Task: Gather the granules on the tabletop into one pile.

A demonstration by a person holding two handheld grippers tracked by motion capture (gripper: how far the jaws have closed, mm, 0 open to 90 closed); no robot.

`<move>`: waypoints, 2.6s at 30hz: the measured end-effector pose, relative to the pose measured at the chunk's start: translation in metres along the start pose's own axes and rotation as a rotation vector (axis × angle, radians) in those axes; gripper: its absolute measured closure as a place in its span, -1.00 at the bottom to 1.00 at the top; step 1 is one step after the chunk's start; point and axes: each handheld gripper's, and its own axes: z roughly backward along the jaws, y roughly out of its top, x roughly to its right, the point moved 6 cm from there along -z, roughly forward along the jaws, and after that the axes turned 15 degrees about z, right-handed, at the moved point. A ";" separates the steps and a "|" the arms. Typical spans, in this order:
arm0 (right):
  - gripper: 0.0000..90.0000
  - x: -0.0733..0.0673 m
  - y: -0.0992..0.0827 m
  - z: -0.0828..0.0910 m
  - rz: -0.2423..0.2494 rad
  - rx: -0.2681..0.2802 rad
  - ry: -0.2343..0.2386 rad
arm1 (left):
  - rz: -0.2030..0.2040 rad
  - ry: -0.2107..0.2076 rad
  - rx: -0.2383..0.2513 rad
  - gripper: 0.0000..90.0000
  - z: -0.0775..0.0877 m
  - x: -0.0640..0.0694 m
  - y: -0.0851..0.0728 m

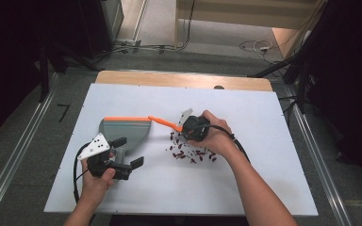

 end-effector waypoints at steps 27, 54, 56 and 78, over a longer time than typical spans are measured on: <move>0.50 -0.027 0.000 0.017 0.136 0.035 0.060 | -0.007 -0.002 0.000 -0.99 0.000 0.002 0.000; 0.53 -0.018 0.049 0.067 -0.239 0.151 0.140 | 0.007 0.010 0.025 -0.99 0.007 -0.002 0.004; 0.53 -0.023 0.053 0.063 -0.279 0.141 0.176 | 0.005 0.009 0.028 -0.99 0.007 -0.002 0.004; 0.53 -0.027 0.041 0.001 -0.648 0.132 0.311 | 0.004 0.010 0.025 -0.99 0.008 -0.003 0.004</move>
